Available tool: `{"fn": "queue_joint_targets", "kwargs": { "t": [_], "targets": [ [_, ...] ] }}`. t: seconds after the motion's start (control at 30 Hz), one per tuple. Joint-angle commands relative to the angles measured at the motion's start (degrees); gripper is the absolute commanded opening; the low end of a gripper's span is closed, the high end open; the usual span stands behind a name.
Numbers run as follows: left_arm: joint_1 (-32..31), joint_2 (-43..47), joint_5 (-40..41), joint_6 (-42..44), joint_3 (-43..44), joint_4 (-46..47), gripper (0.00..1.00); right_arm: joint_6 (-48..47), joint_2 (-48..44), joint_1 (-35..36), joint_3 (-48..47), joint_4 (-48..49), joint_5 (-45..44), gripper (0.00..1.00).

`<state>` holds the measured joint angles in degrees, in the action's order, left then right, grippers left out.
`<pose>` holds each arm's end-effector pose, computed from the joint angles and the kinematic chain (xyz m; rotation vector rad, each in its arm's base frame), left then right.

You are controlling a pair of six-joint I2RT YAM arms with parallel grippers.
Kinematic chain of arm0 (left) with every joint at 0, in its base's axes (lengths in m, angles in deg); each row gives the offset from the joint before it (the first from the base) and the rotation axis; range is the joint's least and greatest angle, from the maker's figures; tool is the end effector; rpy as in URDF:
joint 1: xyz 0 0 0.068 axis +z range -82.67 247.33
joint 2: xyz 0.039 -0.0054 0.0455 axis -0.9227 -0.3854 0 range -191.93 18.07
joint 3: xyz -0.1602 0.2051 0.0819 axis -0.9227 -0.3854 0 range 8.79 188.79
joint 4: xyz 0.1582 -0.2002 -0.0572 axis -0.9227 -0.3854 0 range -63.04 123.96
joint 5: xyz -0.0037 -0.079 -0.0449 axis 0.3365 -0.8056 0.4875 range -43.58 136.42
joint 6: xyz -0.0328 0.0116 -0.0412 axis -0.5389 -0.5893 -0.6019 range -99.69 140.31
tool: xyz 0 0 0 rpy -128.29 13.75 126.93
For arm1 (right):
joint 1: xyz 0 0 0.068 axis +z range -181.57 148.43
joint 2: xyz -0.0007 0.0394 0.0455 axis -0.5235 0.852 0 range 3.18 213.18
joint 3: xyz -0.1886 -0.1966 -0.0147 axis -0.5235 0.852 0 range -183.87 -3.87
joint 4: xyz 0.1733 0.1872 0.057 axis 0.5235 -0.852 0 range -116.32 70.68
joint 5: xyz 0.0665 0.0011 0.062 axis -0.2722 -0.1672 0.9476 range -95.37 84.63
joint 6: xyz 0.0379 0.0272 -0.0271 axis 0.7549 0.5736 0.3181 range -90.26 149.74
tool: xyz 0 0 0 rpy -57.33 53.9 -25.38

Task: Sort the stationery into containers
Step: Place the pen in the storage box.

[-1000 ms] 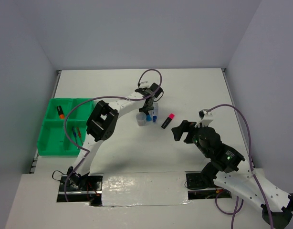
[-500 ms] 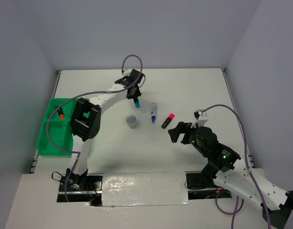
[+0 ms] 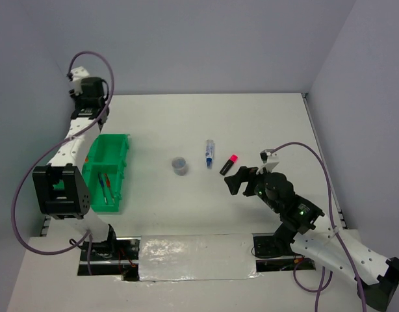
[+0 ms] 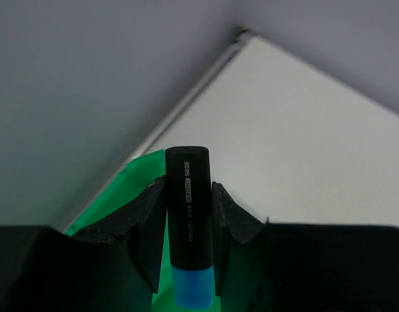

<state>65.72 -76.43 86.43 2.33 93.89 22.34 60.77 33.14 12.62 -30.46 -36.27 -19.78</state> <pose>0.3874 0.0121 0.3596 -0.7082 1.7330 0.4393 0.1073 0.0920 0.2530 -0.0531 1.9659 0.6360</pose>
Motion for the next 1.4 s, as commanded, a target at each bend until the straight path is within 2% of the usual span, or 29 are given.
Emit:
{"fn": "queue_joint_targets", "kwargs": {
  "t": [0.0, 0.1, 0.17, 0.23, 0.37, 0.43, 0.63, 0.73, 0.77, 0.93, 1.03, 1.07, 1.13, 1.27, 1.37],
  "targets": [
    [8.42, 4.48, 0.54, 6.20, -9.23, 10.09, 0.00, -1.23, -0.51, -0.59, 0.84, 4.38, 0.79, 1.00],
    [14.41, 5.47, -6.84, 4.01, -13.29, 12.74, 0.00, -1.49, 0.36, -0.68, 1.45, 4.73, 2.81, 1.00],
    [15.75, 4.94, -9.15, 5.40, -14.52, 13.72, 0.00, -1.67, 0.37, -0.68, 2.15, 5.43, 4.30, 1.00],
    [16.02, 4.06, -8.64, 7.77, -16.27, 16.26, 0.00, -2.28, 0.19, -0.76, 2.59, 5.70, 4.31, 1.00],
    [17.77, 2.92, -8.80, 5.68, -18.91, 17.76, 0.02, -3.08, 0.45, -0.85, 2.51, 5.88, 4.22, 1.00],
    [19.27, 2.39, -9.50, 4.62, -20.23, 19.08, 0.10, -3.51, 0.72, -0.85, 2.24, 5.88, 4.66, 1.00],
    [19.80, 0.54, -8.19, 4.62, -20.23, 18.73, 0.13, -3.43, 1.42, -0.85, 2.16, 6.23, 5.45, 1.00],
    [20.24, 1.51, -9.68, 4.09, -21.90, 20.57, 0.22, -3.25, 1.86, -0.85, 2.07, 6.67, 5.45, 1.00],
    [20.24, 1.51, -10.03, 4.09, -22.17, 20.76, 0.29, -3.25, 2.12, -0.85, 2.07, 6.75, 5.45, 1.00],
    [20.24, 1.69, -11.36, 2.86, -24.10, 21.20, 0.43, -2.99, 3.44, -0.85, 1.63, 6.93, 5.54, 1.00],
    [20.15, 1.95, -12.41, 2.34, -25.33, 21.37, 0.60, -2.46, 4.32, -0.77, 1.45, 7.19, 5.54, 1.00],
    [20.15, 2.12, -12.59, 1.72, -25.68, 21.55, 0.70, -2.11, 4.84, -0.85, 1.45, 7.37, 5.62, 1.00],
    [19.98, 2.82, -12.15, 0.67, -26.12, 21.37, 0.82, -1.41, 5.81, -0.77, 1.10, 7.11, 5.45, 1.00],
    [18.93, 3.88, -10.48, -1.00, -25.69, 20.50, 0.93, -0.79, 8.18, -0.85, 0.13, 6.23, 4.75, 1.00],
    [16.29, 4.59, -5.31, -3.81, -22.45, 15.94, 0.99, 0.61, 8.19, -0.85, -0.30, 5.00, 3.43, 1.00]
  ]
}}
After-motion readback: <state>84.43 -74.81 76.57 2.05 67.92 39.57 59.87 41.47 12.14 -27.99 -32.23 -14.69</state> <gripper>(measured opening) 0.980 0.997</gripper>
